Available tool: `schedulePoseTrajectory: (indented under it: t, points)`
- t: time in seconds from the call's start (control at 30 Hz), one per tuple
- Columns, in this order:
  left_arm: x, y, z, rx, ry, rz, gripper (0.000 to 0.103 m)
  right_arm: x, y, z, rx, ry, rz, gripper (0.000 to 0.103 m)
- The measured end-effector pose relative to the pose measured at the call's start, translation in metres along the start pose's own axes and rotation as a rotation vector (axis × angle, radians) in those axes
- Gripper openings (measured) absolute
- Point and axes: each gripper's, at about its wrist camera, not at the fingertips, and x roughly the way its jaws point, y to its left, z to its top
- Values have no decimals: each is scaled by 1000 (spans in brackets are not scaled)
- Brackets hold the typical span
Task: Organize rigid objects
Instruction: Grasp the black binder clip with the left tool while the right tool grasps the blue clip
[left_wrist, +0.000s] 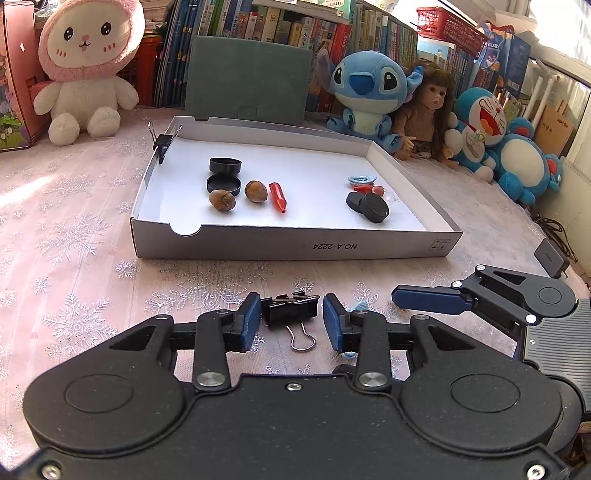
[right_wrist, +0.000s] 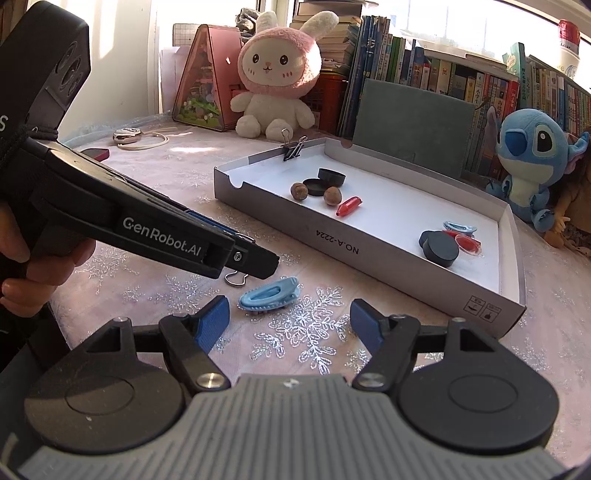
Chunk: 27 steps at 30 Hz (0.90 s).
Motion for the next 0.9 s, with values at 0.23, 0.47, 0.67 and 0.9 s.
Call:
schedulePoseTrajectory:
  t: [0.23,0.47,0.67,0.9]
  points:
    - [6,-1,2,4,-8,5,32,2,3,1,1,-10,20,82]
    - [4,-1,1,22,-12,11,31,6,8,5,-18,-23,35,82]
    - [-2,2,2,25,-4,24,31,9,11,4,-11,-39,51,77]
    - [-5,4,0,36,-6,36,30,6,18,3,-40,-44,47,48]
